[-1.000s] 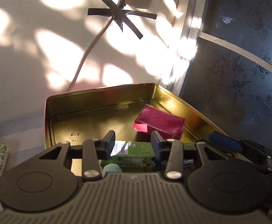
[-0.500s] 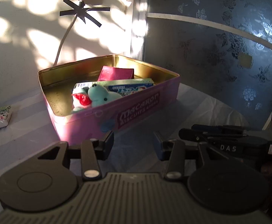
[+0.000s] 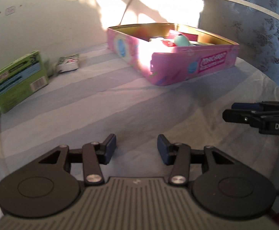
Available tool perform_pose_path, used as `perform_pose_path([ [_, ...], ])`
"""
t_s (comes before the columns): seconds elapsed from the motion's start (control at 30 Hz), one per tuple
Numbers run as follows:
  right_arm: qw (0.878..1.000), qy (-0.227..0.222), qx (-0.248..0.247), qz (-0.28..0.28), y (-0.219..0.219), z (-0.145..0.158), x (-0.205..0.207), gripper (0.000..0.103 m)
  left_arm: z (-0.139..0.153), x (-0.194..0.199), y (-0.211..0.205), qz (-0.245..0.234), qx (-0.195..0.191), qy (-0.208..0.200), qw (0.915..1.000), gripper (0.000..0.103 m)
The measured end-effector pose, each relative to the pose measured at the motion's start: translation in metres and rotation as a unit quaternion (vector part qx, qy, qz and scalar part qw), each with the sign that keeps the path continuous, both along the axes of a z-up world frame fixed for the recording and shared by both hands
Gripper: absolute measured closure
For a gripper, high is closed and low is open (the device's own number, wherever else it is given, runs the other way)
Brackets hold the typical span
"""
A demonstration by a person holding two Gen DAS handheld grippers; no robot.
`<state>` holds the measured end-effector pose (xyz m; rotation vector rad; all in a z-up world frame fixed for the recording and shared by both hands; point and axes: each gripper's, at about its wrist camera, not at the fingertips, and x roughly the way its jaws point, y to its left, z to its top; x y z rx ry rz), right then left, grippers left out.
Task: Organize objects
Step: 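Move both tools to the green medicine box and grasp it, then carry the green medicine box into the tin and release it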
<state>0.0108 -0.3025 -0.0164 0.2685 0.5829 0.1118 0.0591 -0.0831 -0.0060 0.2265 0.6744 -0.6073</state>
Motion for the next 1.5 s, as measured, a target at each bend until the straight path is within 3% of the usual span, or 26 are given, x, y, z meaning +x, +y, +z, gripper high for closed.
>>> perform_pose_path([
  [0.1,0.998,0.010,-0.009,0.068,0.037,0.004,0.019,0.053,0.002,0.014,0.043,0.061,-0.006,0.001,0.9981,0.053],
  [0.2,0.991,0.014,-0.038,0.129,0.081,0.007,0.044,0.049,0.004,0.033,0.090,0.134,-0.016,-0.002,0.9908,0.053],
  [0.3,0.980,0.026,-0.022,0.196,0.121,0.014,0.076,0.050,0.008,0.057,0.136,0.226,-0.016,-0.027,0.9736,0.053],
  [0.4,0.973,-0.009,-0.046,0.225,0.163,0.029,0.113,0.051,0.006,0.075,0.174,0.298,-0.038,-0.045,0.9527,0.053],
  [0.43,0.974,-0.019,-0.042,0.224,0.173,0.036,0.130,0.051,0.002,0.081,0.188,0.320,-0.058,-0.037,0.9451,0.053],
  [0.53,0.978,-0.028,0.014,0.204,0.193,0.060,0.193,0.051,0.004,0.081,0.206,0.330,-0.124,-0.022,0.9355,0.050],
  [0.63,0.983,-0.028,0.015,0.182,0.217,0.075,0.252,0.051,0.002,0.084,0.213,0.331,-0.145,-0.004,0.9325,0.050],
  [0.77,0.985,-0.007,-0.042,0.169,0.237,0.072,0.292,0.051,0.002,0.081,0.216,0.328,-0.153,-0.001,0.9322,0.050],
  [0.87,0.981,-0.018,-0.037,0.191,0.227,0.072,0.264,0.052,0.001,0.079,0.218,0.323,-0.156,0.001,0.9336,0.048],
  [0.97,0.973,0.000,-0.008,0.231,0.209,0.057,0.215,0.052,0.001,0.077,0.219,0.308,-0.168,0.007,0.9363,0.048],
  [1.1,0.973,-0.023,-0.024,0.230,0.191,0.043,0.164,0.050,0.008,0.078,0.220,0.278,-0.224,0.023,0.9339,0.048],
  [1.2,0.979,-0.041,-0.010,0.200,0.176,0.052,0.169,0.048,0.016,0.082,0.213,0.255,-0.245,0.039,0.9346,0.047],
  [1.3,0.982,-0.019,0.020,0.187,0.163,0.049,0.195,0.044,0.020,0.095,0.196,0.242,-0.232,0.070,0.9394,0.047],
  [1.5,0.980,0.041,0.044,0.188,0.169,0.010,0.218,0.046,0.009,0.128,0.161,0.233,-0.202,0.103,0.9457,0.048],
])
